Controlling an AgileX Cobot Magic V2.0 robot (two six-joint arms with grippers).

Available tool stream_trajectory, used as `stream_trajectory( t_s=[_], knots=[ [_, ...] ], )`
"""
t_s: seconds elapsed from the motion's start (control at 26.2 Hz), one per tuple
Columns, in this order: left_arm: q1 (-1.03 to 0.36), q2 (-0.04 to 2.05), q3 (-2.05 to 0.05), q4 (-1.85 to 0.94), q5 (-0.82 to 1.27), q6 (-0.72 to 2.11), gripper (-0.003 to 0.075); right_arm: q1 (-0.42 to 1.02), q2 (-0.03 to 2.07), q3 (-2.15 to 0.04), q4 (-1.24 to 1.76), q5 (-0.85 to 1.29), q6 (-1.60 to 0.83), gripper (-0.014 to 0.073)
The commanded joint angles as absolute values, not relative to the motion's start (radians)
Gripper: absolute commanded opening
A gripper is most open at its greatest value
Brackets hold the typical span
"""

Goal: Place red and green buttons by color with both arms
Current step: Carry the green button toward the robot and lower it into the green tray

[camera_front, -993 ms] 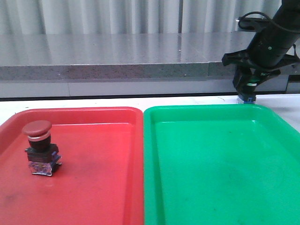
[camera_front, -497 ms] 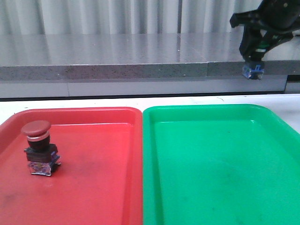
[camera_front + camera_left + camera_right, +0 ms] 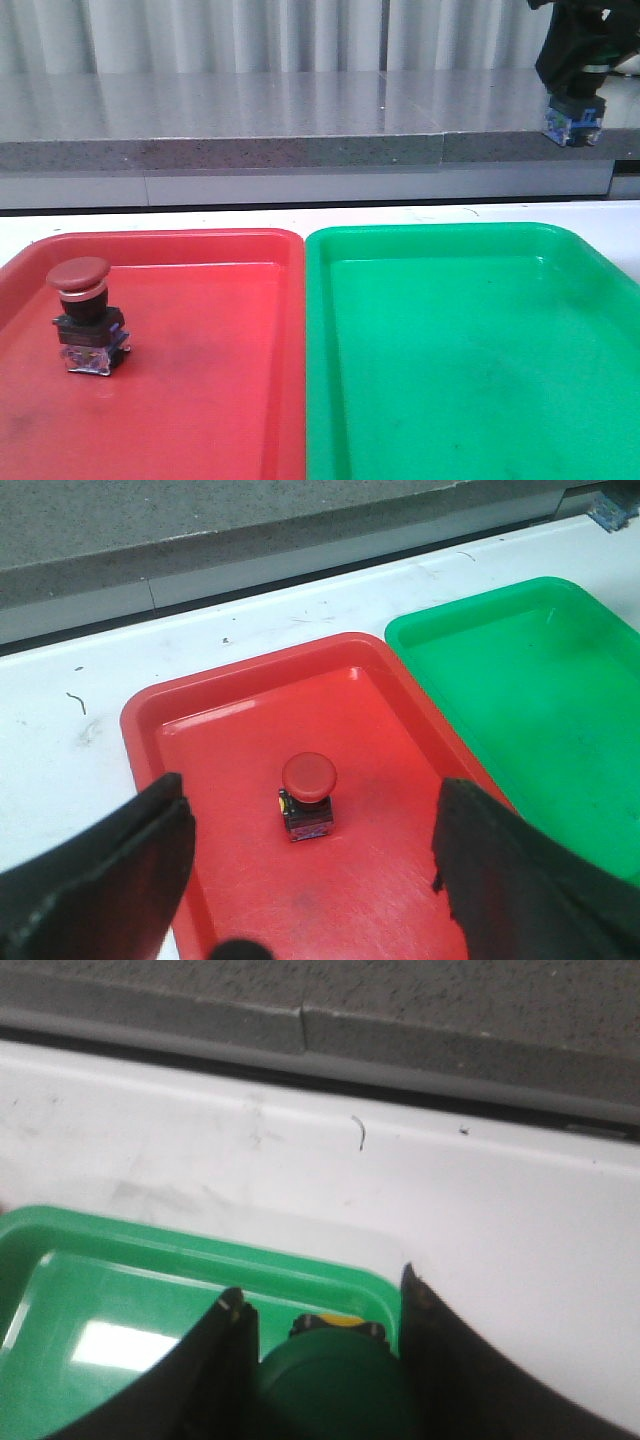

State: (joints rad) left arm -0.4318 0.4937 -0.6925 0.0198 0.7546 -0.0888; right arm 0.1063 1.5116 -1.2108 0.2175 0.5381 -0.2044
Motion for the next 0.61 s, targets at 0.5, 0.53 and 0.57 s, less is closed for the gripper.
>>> stream_trajectory(
  t_s=[0.5,0.53,0.57],
  knots=[
    [-0.437,0.498,-0.721,0.012,0.686,-0.088,0.0494,0.348,1.318,-0.804,0.199,0.265,-0.236,0.0232],
    [-0.437,0.498,-0.721,0.012,0.686,-0.088,0.0494,0.35,1.33,-0.798,0.199,0.252,-0.236,0.0232],
    [-0.437,0.498,-0.721,0.012,0.686,-0.088,0.0494,0.35,1.344,-0.795,0.199,0.241,-0.236,0.0232]
  ],
)
